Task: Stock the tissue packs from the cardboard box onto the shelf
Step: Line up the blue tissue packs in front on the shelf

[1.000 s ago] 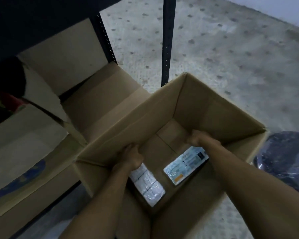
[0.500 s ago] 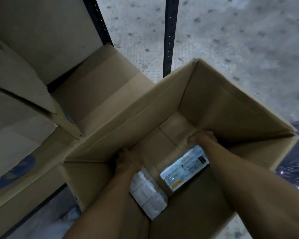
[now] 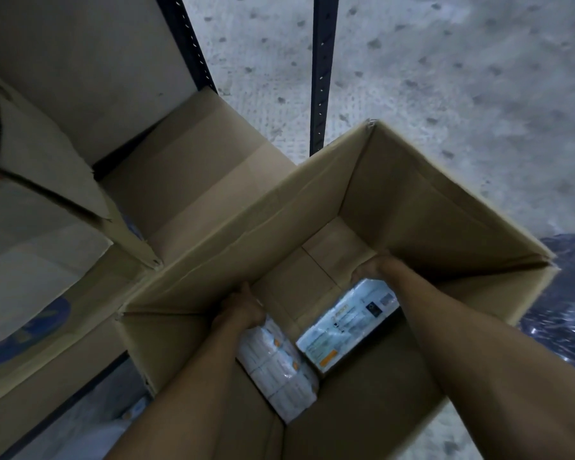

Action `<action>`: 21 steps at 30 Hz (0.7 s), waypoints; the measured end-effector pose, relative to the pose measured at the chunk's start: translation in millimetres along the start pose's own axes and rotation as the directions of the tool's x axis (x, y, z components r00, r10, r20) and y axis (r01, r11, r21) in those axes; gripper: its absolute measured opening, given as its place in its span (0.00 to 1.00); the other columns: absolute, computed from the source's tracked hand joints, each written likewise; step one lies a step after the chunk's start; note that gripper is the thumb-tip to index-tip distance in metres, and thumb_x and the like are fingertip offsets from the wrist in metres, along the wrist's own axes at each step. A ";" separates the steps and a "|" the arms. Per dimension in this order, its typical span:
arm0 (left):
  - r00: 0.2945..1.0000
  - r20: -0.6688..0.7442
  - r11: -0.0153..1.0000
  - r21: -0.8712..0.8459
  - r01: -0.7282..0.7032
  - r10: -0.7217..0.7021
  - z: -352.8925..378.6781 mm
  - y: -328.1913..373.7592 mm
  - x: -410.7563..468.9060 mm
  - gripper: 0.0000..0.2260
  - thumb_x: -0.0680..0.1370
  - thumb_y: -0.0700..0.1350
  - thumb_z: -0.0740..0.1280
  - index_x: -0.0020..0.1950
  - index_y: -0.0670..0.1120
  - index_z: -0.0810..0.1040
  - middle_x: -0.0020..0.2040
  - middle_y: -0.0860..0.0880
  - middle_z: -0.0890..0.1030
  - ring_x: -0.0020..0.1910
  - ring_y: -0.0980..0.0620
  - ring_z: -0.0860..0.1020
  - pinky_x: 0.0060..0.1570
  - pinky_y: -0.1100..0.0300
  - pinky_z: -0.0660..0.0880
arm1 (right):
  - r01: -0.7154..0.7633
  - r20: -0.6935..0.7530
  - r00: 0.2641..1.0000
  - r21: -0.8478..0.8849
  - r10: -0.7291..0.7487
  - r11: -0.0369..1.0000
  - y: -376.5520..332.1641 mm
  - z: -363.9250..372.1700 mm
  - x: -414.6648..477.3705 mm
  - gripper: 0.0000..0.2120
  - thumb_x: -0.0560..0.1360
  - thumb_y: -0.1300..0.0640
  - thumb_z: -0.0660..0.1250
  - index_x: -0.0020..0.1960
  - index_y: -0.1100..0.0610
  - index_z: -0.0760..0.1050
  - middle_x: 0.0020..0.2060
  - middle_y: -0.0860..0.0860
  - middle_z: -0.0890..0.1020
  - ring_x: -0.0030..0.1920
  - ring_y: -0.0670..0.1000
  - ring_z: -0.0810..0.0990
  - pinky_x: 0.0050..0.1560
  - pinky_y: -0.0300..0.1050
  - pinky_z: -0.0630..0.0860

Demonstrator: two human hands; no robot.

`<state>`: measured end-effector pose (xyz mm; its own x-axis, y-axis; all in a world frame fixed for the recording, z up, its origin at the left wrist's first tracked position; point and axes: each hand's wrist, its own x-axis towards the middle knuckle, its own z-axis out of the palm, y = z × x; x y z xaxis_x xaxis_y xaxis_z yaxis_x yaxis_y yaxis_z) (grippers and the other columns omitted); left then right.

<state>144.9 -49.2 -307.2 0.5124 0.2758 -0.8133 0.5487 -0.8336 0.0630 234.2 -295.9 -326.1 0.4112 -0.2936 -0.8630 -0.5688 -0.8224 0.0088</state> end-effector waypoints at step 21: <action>0.953 -0.220 0.921 -0.281 -0.268 0.210 -37.6 -15.4 -99.7 0.28 0.53 0.41 0.79 0.48 0.49 0.70 0.48 0.49 0.78 0.46 0.48 0.76 0.37 0.59 0.73 | 0.337 -0.125 0.940 0.174 -0.318 0.925 23.8 -28.4 -130.3 0.35 0.57 0.55 0.81 0.60 0.54 0.70 0.57 0.54 0.78 0.59 0.56 0.77 0.58 0.47 0.76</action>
<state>110.2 -45.9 -205.4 0.7484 0.1928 -0.6345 0.5541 -0.7075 0.4386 187.3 -291.0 -199.1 0.6565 -0.0748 -0.7506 -0.5119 -0.7751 -0.3705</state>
